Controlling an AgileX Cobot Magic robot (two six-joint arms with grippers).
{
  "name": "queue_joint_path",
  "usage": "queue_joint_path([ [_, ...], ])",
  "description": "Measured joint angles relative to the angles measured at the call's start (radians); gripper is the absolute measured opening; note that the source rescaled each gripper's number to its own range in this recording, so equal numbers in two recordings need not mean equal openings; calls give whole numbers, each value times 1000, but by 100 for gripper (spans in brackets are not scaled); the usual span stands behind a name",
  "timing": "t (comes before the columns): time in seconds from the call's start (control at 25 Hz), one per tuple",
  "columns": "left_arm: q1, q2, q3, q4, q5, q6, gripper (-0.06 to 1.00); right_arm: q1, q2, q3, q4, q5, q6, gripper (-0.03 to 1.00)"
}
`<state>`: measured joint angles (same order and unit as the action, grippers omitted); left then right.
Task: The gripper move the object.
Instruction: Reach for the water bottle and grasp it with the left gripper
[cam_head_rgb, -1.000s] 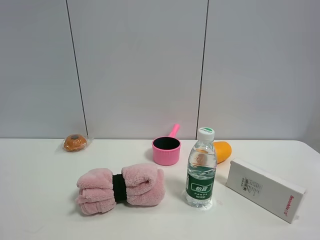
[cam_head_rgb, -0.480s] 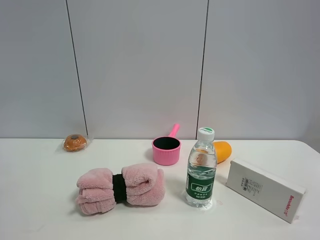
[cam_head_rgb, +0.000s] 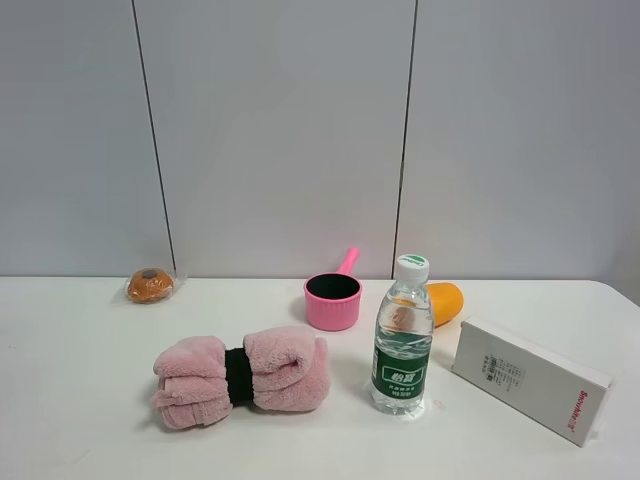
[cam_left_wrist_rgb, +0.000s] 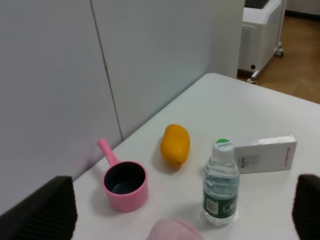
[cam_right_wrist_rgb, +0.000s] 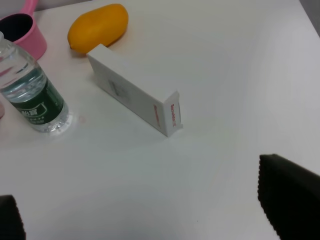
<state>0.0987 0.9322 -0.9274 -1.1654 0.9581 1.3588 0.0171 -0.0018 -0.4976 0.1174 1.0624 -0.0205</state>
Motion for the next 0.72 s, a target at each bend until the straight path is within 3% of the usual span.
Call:
queue_joint_path([
  [0.12, -16, 19, -62, 61, -12, -8, 75, 0, 0, 0, 0, 0, 0, 100],
  [0.24, -88, 75, -194, 170, -16, -106, 75, 0, 0, 0, 0, 0, 0, 100],
  [0.36, -200, 166, -374, 328, -15, -287, 75, 0, 0, 0, 0, 0, 0, 100],
  [0.56, -437, 354, -581, 708, 70, -582, 75, 0, 0, 0, 0, 0, 0, 100],
  [0.72, -605, 505, -644, 905, 123, -683, 75, 0, 0, 0, 0, 0, 0, 100],
])
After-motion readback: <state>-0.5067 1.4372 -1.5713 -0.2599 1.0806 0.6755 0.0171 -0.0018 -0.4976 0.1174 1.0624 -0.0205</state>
